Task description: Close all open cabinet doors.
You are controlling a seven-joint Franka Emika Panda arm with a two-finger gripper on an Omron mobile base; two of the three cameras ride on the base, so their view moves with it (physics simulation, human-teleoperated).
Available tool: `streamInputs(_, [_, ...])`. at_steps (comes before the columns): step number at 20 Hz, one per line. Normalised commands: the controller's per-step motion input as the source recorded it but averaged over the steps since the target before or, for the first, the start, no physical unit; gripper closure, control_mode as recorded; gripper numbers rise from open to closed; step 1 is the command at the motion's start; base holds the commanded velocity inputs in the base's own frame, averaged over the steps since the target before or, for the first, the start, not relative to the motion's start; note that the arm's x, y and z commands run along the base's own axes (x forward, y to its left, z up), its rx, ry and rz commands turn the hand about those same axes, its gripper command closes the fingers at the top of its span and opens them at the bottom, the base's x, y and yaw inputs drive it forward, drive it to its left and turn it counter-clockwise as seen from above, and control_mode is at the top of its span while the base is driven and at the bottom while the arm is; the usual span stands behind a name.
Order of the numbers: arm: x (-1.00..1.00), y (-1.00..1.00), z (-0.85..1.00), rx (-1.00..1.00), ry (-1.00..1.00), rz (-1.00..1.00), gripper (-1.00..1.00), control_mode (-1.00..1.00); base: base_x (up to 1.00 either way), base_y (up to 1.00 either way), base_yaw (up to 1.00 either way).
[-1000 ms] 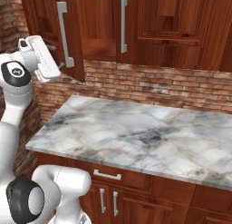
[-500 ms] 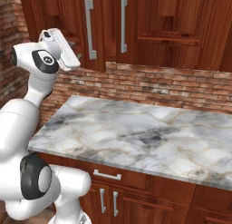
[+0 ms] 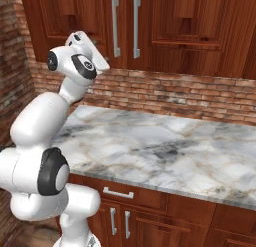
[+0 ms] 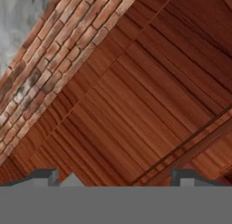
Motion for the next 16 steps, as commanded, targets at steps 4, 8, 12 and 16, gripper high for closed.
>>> streamInputs(4, [0.67,-0.37,0.0,0.03,0.0,0.13,-1.0,-1.0,0.0,0.0,0.0])
streamInputs(8, [0.71,-0.29,0.01,0.05,0.05,0.1,-1.0,-1.0,0.0,0.0,0.0])
streamInputs(12, [0.76,-0.17,0.03,0.06,0.11,0.05,-1.0,-1.0,0.0,0.0,0.0])
streamInputs(16, [0.54,-0.07,-0.01,0.03,0.13,0.04,-1.0,-1.0,0.0,0.0,0.0])
